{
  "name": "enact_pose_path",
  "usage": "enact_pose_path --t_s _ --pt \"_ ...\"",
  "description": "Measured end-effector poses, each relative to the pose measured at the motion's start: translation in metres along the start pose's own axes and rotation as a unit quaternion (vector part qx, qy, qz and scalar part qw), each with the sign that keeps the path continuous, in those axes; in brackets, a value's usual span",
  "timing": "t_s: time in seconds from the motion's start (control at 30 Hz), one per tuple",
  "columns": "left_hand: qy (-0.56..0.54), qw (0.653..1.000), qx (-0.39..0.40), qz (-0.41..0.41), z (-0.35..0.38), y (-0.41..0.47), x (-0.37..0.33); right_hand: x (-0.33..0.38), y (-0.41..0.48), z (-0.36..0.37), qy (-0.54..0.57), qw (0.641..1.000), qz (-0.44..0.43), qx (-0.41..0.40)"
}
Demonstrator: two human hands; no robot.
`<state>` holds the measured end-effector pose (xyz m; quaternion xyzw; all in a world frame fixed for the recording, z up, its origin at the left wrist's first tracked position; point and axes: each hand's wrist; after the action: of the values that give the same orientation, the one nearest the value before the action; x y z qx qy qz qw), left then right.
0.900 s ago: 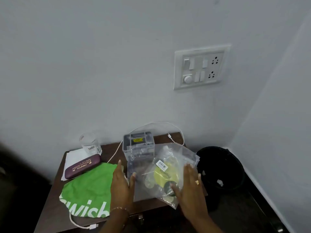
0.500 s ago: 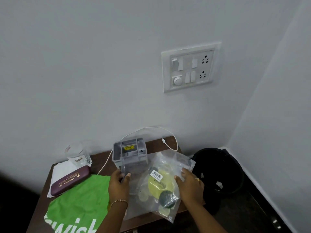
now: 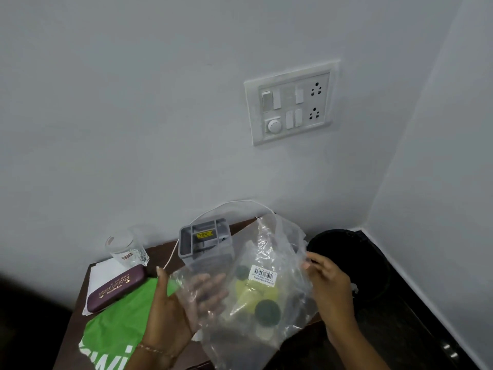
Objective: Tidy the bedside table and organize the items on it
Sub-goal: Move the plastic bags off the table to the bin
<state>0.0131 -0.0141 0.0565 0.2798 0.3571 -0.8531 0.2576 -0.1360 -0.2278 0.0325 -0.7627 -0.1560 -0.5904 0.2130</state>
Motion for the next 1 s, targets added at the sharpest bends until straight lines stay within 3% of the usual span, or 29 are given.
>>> enact_pose_path --t_s 0.1,0.23,0.43,0.5,0.57,0.6,0.63,0.7,0.8,0.87,0.93,1.0 --pt "0.007 0.993 0.096 -0.075 0.0 -0.01 -0.021 0.023 0.003 -0.017 0.016 0.998 -0.03 0.06" --pt "0.099 0.973 0.198 -0.069 0.024 -0.009 -0.057 0.049 0.013 -0.032 0.01 0.99 -0.065 0.124" --pt "0.269 0.939 0.201 -0.074 0.068 -0.017 -0.096 0.078 0.021 -0.046 0.04 0.984 -0.106 0.139" --pt "0.431 0.887 0.162 -0.022 0.082 -0.016 -0.102 0.081 0.026 -0.051 0.039 0.982 -0.116 0.141" --pt "0.586 0.798 0.138 0.032 0.094 -0.007 -0.104 0.084 0.031 -0.057 0.027 0.979 -0.131 0.154" --pt "0.621 0.77 0.137 0.058 0.102 -0.002 -0.102 0.085 0.033 -0.061 0.017 0.975 -0.138 0.171" --pt "0.622 0.765 0.147 0.079 0.111 0.003 -0.097 0.086 0.035 -0.064 0.01 0.971 -0.142 0.19" --pt "0.566 0.799 0.18 0.094 0.129 0.01 -0.079 0.089 0.037 -0.07 0.003 0.961 -0.152 0.229" --pt "0.435 0.868 0.234 0.053 0.146 0.017 -0.041 0.088 0.043 -0.079 -0.012 0.956 -0.145 0.253" --pt "0.385 0.889 0.246 0.022 0.152 0.02 -0.017 0.086 0.047 -0.086 0.003 0.966 -0.134 0.219" --pt "0.361 0.906 0.219 0.029 0.156 0.027 0.007 0.079 0.056 -0.095 0.021 0.985 -0.108 0.136" --pt "0.355 0.917 0.167 0.067 0.161 0.035 0.028 0.067 0.066 -0.106 0.074 0.992 -0.026 0.102"
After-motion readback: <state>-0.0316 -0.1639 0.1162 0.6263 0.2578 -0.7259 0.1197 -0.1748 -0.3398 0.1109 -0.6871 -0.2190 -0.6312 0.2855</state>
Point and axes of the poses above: each hand's wrist, its own y-axis towards the middle knuckle, its own z-axis out of the palm, x = y × z, and after that the axes turned 7 degrees about -y, right-handed
